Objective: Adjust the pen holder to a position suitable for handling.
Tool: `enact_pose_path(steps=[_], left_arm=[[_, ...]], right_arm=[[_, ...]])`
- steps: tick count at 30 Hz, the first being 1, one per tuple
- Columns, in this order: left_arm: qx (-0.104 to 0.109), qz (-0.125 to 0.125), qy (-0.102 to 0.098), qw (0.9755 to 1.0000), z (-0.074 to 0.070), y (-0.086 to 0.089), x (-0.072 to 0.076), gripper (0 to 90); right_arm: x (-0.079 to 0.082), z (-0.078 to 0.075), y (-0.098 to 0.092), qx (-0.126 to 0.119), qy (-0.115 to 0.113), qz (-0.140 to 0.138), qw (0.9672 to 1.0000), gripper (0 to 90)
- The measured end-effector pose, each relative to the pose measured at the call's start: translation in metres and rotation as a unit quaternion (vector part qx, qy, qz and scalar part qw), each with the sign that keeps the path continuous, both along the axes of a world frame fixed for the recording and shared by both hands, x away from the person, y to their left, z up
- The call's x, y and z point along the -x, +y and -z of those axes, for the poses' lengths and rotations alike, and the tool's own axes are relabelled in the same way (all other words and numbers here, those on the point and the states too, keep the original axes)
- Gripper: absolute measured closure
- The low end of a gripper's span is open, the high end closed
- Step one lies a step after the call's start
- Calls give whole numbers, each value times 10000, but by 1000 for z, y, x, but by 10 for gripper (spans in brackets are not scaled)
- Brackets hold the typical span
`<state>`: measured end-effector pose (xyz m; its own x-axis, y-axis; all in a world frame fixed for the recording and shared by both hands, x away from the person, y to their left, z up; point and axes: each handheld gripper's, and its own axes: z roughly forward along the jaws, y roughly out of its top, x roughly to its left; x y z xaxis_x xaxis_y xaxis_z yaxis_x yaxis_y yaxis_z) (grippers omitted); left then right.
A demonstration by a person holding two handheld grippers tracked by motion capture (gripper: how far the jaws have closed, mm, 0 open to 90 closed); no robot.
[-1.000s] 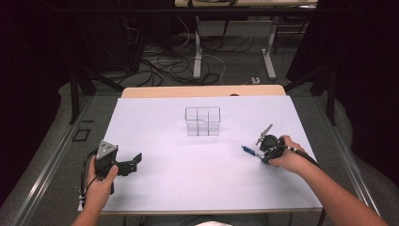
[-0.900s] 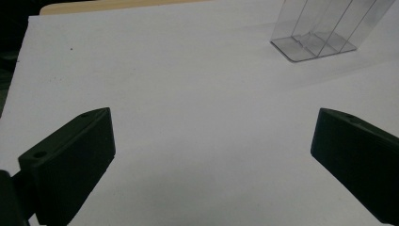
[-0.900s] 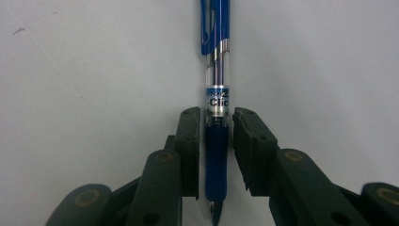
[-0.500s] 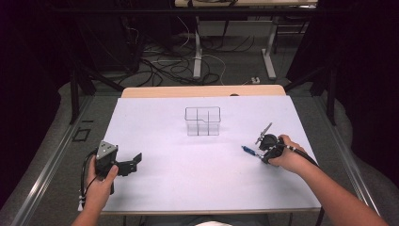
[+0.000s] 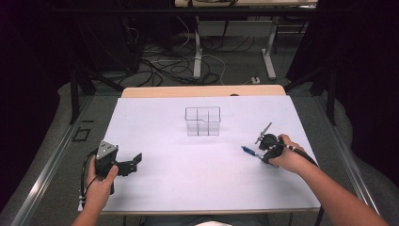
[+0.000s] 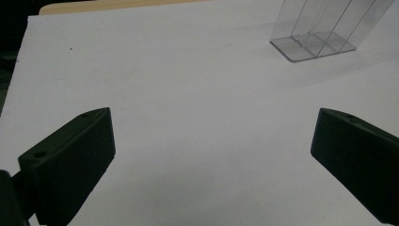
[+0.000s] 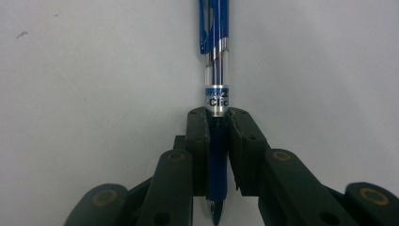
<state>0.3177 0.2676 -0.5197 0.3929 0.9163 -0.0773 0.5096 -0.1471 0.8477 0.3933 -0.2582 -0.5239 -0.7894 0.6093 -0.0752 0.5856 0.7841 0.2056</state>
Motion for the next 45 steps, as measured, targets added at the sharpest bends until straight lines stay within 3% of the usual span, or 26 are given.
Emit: enact_pose_path(steps=[3, 5, 6, 9, 10, 14, 15, 16, 17, 18, 19, 20, 21, 22, 23, 24, 27, 29, 31, 36, 37, 38, 41, 45], left_arm=[[2, 4, 5, 10000, 0, 0, 0, 2], [1, 5, 4, 10000, 0, 0, 0, 2], [4, 4, 2, 10000, 0, 0, 0, 2], [1, 4, 6, 10000, 0, 0, 0, 2], [1, 5, 9, 10000, 0, 0, 0, 2], [-3, 7, 6, 10000, 0, 0, 0, 2], [-2, 8, 12, 10000, 0, 0, 0, 2], [1, 7, 15, 10000, 0, 0, 0, 2], [0, 10, 32, 10000, 0, 0, 0, 2], [8, 10, 34, 10000, 0, 0, 0, 2], [10, 10, 34, 10000, 0, 0, 0, 2], [13, 16, 37, 10000, 0, 0, 0, 2], [15, 15, 37, 10000, 0, 0, 0, 2], [17, 15, 38, 10000, 0, 0, 0, 2], [21, 17, 39, 10000, 0, 0, 0, 2], [31, 14, 29, 10000, 0, -1, 0, 2], [28, 26, 29, 10000, 0, -1, 0, 2], [33, 38, 31, 10000, 0, -2, 0, 2], [12, 56, 40, 10000, -1, -3, 0, 2], [9, 109, 39, 9999, -1, -4, 0, 2], [16, 115, 39, 9999, -1, -4, 0, 2], [23, 116, 42, 9999, -1, -4, 0, 2], [40, 120, 45, 9999, -1, -4, 0, 2], [28, 114, 37, 9999, -2, -4, 0, 2]], right_arm=[[0, -2, 1, 162, 36, -19, 9999, 793], [0, 2, 1, -68, -75, 5, 9999, 793], [0, 1, 1, 29, -103, -16, 9999, 794], [2, 1, 2, -3, -77, 52, 10000, 794], [1, -1, 1, 106, -27, -64, 9999, 794], [3, -2, 1, 64, -179, 43, 9998, 795], [2, -3, 1, 64, -129, -4, 9999, 794], [1, -5, 0, 144, -152, -23, 9998, 795], [3, -4, 1, -20, -148, 108, 9998, 794], [2, -6, 1, 102, -210, -13, 9997, 795], [2, -8, 1, 86, -134, -50, 9999, 795], [3, -8, 2, 24, -213, -11, 9998, 795], [3, -11, 2, 138, -250, -33, 9996, 795], [3, -13, 3, 52, -218, -30, 9997, 794], [4, -14, 4, 68, -350, -38, 9994, 795], [3, -17, 5, 49, -258, -85, 9996, 795], [4, -23, 7, -138, -346, -93, 9993, 795], [6, -28, 11, -3, -585, -85, 9983, 795], [5, -32, 13, 15, -599, -230, 9979, 795], [9, -40, 22, 181, -1080, -551, 9925, 795], [13, -42, 25, 238, -1107, -480, 9924, 794], [12, -44, 26, 307, -1261, -739, 9888, 795], [16, -48, 32, 468, -1556, -1098, 9806, 795], [22, -52, 40, 801, -1925, -1581, 9652, 795]])
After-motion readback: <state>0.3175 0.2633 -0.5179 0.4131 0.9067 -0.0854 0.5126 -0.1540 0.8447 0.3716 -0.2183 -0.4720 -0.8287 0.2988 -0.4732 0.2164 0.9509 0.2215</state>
